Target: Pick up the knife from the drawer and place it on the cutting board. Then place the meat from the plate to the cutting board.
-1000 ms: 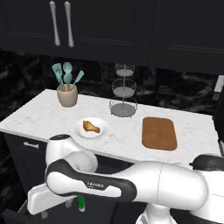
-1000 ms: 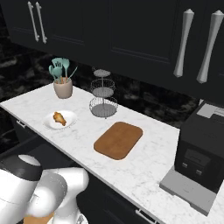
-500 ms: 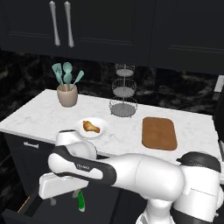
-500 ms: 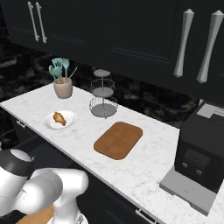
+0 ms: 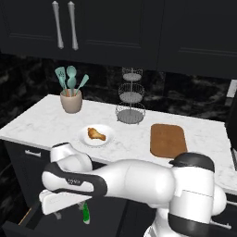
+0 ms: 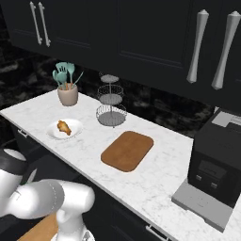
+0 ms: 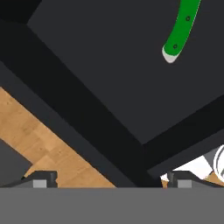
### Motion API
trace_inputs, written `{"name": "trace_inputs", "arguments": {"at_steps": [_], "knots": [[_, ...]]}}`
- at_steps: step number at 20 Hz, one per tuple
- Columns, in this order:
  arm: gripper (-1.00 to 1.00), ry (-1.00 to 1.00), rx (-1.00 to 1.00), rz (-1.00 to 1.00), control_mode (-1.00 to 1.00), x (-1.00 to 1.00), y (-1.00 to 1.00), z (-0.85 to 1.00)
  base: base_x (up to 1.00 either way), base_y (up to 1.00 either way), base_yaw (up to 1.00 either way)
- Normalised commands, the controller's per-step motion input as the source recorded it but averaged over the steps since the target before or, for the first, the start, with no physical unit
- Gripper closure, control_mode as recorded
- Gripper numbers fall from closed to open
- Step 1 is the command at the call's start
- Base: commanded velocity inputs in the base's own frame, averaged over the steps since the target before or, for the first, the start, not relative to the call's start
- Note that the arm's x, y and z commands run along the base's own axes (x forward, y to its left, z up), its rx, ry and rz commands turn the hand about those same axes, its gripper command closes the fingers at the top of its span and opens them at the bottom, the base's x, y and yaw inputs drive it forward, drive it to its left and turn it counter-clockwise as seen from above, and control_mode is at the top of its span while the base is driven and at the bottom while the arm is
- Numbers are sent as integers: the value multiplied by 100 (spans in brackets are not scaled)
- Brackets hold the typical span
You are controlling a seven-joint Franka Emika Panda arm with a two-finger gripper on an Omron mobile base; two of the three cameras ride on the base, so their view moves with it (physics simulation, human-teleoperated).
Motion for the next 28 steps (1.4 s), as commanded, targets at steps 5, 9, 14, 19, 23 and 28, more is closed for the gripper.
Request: {"name": "trace_inputs", "arguments": {"at_steps": [5, 9, 14, 19, 23, 28], "knots": [[-100, -3, -1, -3, -100, 17, -24, -37, 0, 0, 0], [-100, -2, -3, -5, -100, 17, -26, -24, 0, 0, 0], [-100, -12, -1, -1, -100, 17, -30, -33, 0, 0, 0], [-100, -23, 0, 0, -100, 8, -18, -33, 0, 0, 0], [-100, -18, 0, 0, -100, 1, -21, -22, 0, 0, 0], [-100, -5, 0, 0, -100, 29, -14, -16, 0, 0, 0]]}}
